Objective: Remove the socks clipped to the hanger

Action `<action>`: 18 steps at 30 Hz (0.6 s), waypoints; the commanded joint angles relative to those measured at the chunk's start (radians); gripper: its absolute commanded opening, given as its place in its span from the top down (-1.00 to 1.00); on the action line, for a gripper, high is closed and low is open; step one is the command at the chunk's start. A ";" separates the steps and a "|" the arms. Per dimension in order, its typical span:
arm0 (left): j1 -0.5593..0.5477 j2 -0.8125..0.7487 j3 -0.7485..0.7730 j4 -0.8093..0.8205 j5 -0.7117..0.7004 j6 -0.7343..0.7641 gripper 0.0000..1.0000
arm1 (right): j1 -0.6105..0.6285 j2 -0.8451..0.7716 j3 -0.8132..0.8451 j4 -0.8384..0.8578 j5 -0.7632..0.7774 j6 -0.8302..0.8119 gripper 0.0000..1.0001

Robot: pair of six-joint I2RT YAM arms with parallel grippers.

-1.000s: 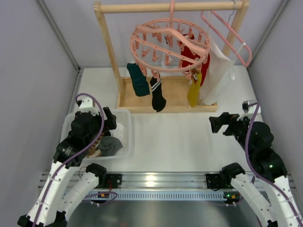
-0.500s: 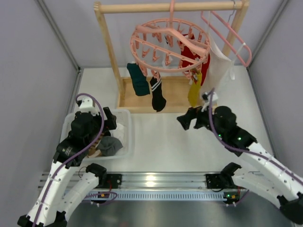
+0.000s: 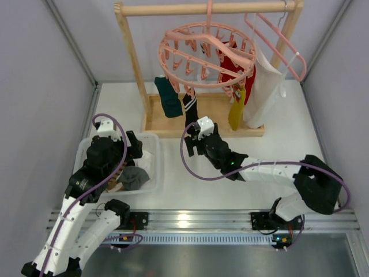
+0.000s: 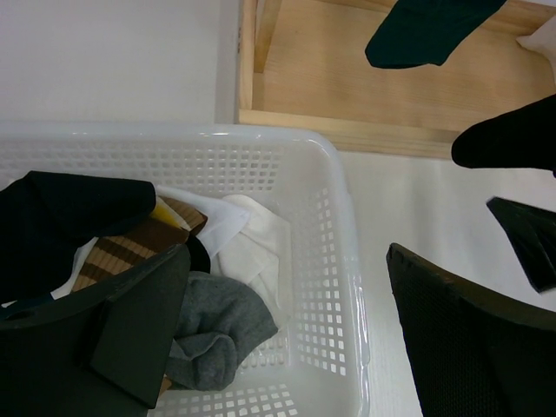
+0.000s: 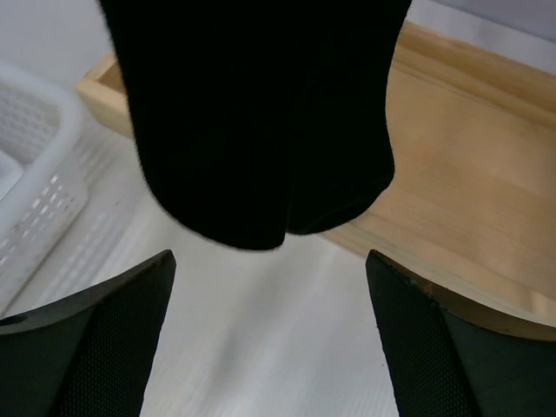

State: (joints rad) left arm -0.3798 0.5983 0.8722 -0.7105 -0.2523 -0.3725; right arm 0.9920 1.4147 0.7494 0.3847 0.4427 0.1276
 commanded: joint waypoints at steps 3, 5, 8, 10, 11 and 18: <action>-0.002 0.003 -0.009 0.055 0.021 0.000 -0.96 | 0.007 0.194 0.077 0.402 0.189 -0.118 -0.62; -0.002 0.008 -0.007 0.057 0.031 0.003 -0.97 | 0.004 0.240 0.088 0.475 0.186 -0.117 -0.61; -0.002 0.014 -0.007 0.060 0.039 0.004 -0.96 | 0.005 0.320 0.120 0.568 0.186 -0.177 -0.49; -0.002 0.015 -0.006 0.060 0.048 0.006 -0.97 | 0.005 0.348 0.120 0.649 0.208 -0.178 -0.18; -0.002 0.014 -0.006 0.059 0.051 0.006 -0.97 | 0.007 0.352 0.119 0.670 0.218 -0.178 -0.06; -0.002 0.014 0.016 0.074 0.105 -0.012 -0.97 | 0.016 0.331 0.104 0.712 0.252 -0.209 1.00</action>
State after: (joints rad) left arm -0.3798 0.6113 0.8722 -0.7017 -0.1864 -0.3721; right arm 0.9920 1.7737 0.8268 0.9722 0.6685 -0.0689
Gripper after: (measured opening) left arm 0.984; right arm 0.044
